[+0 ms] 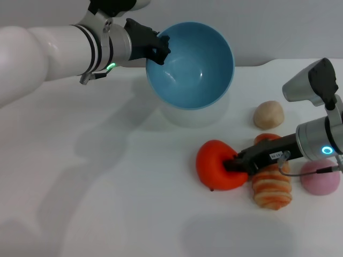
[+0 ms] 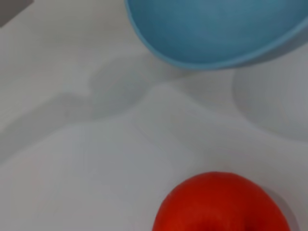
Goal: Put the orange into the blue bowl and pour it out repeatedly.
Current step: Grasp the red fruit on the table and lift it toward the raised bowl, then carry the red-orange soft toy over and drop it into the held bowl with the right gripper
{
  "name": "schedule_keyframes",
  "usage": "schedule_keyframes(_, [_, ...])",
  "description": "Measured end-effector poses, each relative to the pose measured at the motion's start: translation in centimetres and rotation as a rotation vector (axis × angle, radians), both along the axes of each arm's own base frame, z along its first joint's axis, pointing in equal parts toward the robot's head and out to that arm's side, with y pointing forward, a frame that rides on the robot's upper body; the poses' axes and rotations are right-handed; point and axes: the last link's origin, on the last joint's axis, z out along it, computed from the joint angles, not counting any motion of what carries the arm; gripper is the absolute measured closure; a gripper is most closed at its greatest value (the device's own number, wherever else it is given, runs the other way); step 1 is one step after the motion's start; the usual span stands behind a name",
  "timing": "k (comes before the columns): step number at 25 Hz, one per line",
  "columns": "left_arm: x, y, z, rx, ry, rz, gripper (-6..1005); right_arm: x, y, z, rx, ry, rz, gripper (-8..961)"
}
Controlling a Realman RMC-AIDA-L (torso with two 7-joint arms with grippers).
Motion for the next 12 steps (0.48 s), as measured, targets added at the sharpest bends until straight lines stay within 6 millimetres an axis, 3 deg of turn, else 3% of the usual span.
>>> schedule_keyframes(7, [-0.1, 0.0, 0.0, 0.0, 0.002, 0.002, 1001, -0.5, 0.4, 1.3, 0.054, 0.039, 0.025, 883])
schedule_keyframes(12, [-1.1, 0.3, -0.3, -0.008, 0.014, 0.035, 1001, -2.4, -0.1, 5.3, 0.151, 0.166, 0.111, 924])
